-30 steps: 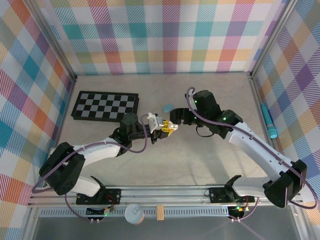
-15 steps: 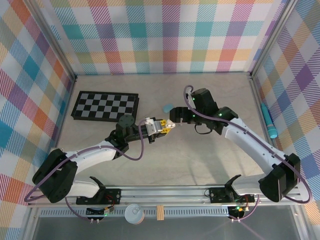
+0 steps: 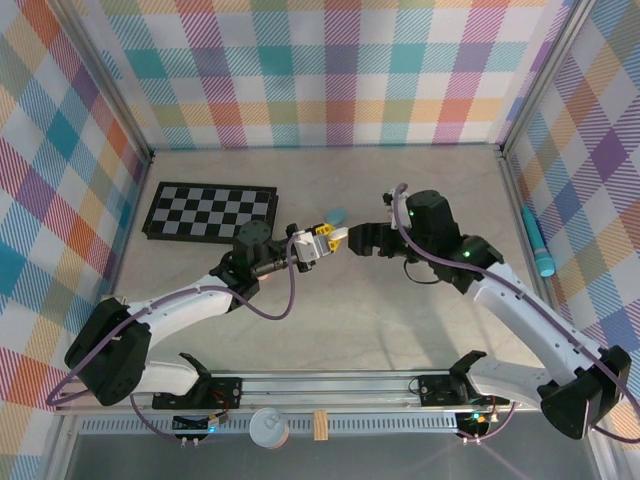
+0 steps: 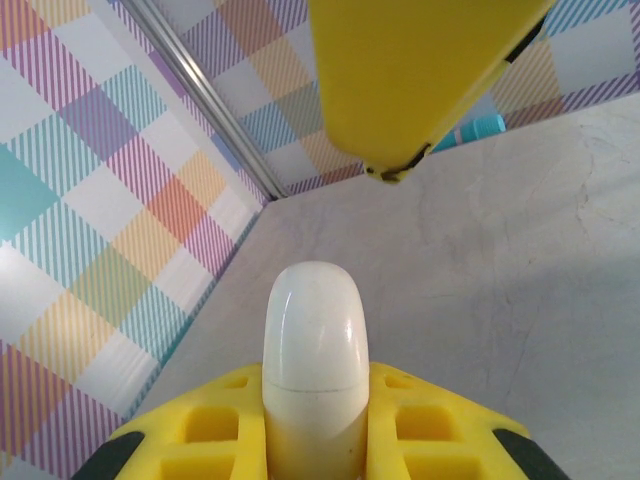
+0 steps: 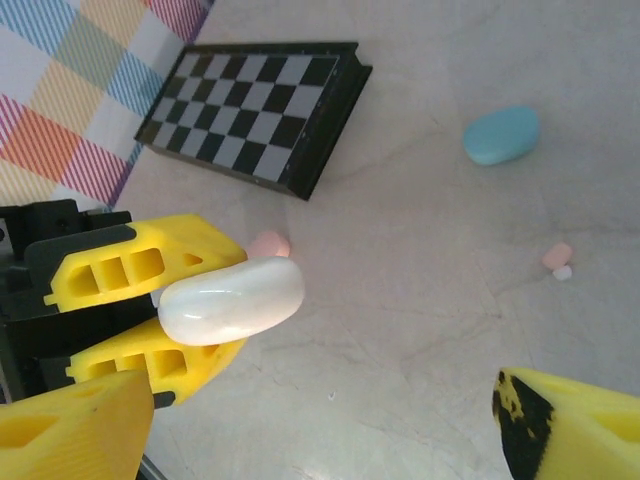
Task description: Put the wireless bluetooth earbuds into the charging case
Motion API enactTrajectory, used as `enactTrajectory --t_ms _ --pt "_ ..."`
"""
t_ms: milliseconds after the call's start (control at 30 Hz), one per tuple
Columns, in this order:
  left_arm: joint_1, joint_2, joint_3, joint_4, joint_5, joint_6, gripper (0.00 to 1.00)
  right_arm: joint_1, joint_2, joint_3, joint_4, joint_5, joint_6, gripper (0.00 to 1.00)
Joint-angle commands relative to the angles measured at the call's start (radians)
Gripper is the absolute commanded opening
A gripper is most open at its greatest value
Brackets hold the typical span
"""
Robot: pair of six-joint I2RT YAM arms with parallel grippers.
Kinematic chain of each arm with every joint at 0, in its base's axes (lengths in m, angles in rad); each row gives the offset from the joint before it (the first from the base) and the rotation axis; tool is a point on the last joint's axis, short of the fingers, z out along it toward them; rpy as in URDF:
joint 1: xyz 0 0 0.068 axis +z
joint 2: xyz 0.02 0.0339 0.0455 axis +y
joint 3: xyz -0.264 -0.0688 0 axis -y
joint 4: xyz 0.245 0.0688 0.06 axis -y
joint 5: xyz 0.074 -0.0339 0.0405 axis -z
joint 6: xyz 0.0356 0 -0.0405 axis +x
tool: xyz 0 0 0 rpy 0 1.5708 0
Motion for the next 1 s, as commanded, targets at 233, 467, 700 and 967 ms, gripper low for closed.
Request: enactTrajectory --t_ms 233,467,700,967 --pt "-0.002 -0.052 0.024 -0.008 0.152 -0.054 0.00 -0.026 -0.064 -0.029 -0.051 -0.268 -0.710 0.90" --pt "-0.001 -0.105 0.039 -0.168 0.249 -0.051 0.00 -0.007 -0.007 0.085 -0.219 -0.303 -1.196 0.87" --pt "-0.001 -0.126 0.091 -0.344 0.315 -0.011 0.00 0.047 0.089 0.178 -0.257 -0.231 -1.367 0.68" --pt "-0.001 -0.119 0.104 -0.347 0.327 -0.020 0.01 0.062 0.136 0.195 -0.215 -0.255 -1.367 0.48"
